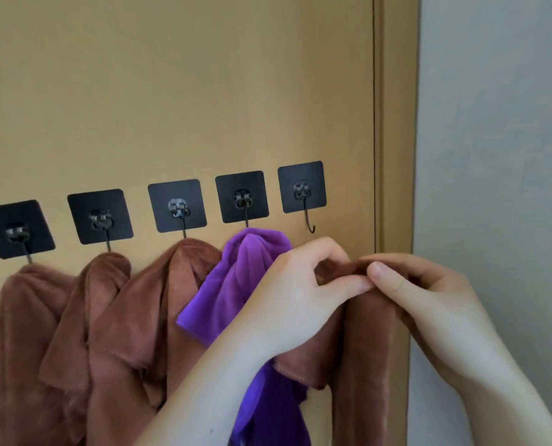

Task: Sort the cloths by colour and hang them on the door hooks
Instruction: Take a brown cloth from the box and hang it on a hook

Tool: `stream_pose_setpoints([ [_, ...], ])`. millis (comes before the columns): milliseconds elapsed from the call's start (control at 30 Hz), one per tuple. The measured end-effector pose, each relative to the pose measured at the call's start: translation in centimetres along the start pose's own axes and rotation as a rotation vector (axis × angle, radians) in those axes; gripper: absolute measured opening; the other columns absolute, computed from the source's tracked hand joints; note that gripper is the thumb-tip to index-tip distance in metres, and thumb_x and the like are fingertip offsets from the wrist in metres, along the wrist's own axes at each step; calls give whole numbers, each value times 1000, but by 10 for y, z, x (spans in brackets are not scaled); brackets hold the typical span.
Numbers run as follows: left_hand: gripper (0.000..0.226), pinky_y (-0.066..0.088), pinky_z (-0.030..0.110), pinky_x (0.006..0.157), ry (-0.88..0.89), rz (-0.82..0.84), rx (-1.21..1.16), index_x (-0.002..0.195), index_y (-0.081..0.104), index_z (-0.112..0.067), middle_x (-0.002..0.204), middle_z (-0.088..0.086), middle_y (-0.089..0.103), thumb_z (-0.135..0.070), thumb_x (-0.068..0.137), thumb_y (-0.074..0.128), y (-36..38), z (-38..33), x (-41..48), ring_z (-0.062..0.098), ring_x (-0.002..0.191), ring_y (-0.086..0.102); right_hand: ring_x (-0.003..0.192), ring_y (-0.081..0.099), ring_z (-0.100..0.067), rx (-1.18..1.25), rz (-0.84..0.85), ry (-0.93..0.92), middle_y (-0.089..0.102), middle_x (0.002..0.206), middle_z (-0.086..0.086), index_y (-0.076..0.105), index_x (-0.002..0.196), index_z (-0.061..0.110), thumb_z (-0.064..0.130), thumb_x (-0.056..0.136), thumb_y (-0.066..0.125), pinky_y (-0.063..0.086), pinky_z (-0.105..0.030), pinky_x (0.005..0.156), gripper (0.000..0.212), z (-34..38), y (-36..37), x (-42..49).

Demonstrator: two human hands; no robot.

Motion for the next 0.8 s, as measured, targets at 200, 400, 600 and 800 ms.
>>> stream_pose_setpoints([
  [200,22,50,40,71,69,-58,-75,83,54,-25,75,0,67,-37,96,67,-11,0,3,8,67,58,119,66,-39,373,394,94,66,131,-23,69,129,13,52,77,80,59,-41,90,66,0,7,14],
  [400,29,39,35,59,92,-109,-38,81,49,-19,62,5,51,-34,96,67,-23,1,10,9,59,40,90,76,-32,137,187,-19,76,96,-21,80,93,13,60,55,91,61,-32,77,62,8,4,29],
  [600,16,49,47,71,72,-218,-95,101,57,-31,70,12,66,-32,94,71,-40,4,22,33,71,60,75,76,-20,-59,-107,-106,78,80,-6,80,82,20,15,92,70,62,-25,69,15,22,5,45],
  [800,17,42,25,66,146,-215,157,109,50,-44,77,-7,63,-33,101,60,-51,7,41,8,70,57,63,72,-13,-175,-262,-178,74,69,2,75,80,26,12,91,73,57,-21,62,17,27,13,68],
])
Point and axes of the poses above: each hand's wrist, its own x-axis towards the middle knuckle, its own y-axis out of the palm, z = x × y, the point moved 5 cm from there along x, towards the middle knuckle
